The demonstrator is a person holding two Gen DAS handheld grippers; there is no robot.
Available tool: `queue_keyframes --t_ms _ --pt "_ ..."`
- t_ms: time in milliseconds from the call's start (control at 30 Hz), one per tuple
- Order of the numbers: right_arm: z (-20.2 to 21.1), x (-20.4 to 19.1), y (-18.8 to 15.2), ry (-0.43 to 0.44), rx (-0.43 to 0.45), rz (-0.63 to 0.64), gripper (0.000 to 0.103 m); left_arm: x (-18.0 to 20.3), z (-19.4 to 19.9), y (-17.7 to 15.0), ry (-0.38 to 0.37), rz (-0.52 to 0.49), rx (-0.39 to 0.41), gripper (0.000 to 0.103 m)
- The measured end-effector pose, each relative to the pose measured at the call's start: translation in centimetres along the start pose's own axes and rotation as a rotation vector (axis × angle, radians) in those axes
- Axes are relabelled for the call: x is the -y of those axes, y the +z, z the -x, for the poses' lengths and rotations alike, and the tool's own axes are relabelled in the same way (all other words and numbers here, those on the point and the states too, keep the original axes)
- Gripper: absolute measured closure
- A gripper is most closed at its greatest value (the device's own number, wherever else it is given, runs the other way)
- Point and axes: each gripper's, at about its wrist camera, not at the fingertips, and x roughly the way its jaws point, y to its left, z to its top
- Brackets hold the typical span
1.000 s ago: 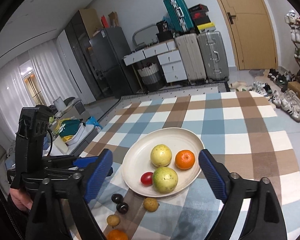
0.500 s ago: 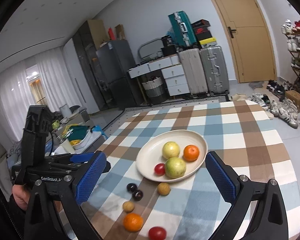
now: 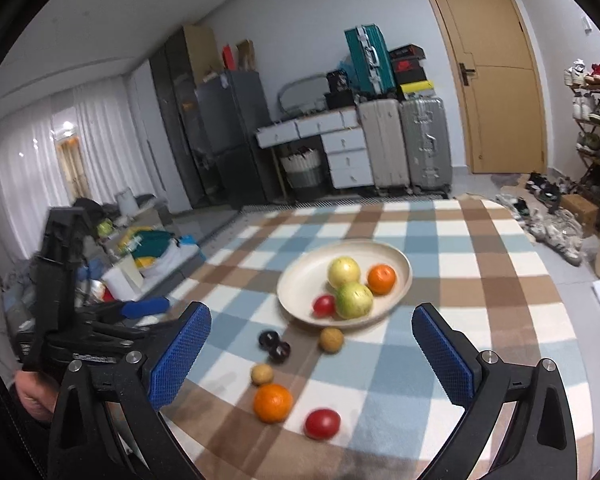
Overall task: Organize fruits
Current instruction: 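Open both tools and withdraw them from the plate, then grasp a red tomato with the right tool while the left tool grasps an orange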
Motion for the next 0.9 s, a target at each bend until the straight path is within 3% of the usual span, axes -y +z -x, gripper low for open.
queue_keyframes --t_ms 367,900 --pt "-0.5 0.6 -3.2 -0.032 -0.072 -0.027 0.001 -1.2 -0.6 -3.1 0.026 0.019 -0.019 0.001" --pt "-4.2 1.2 -7.2 -0.115 -0.227 -0.025 0.002 -2.0 -1.7 -5.6 0.003 0.036 -0.071 0.001"
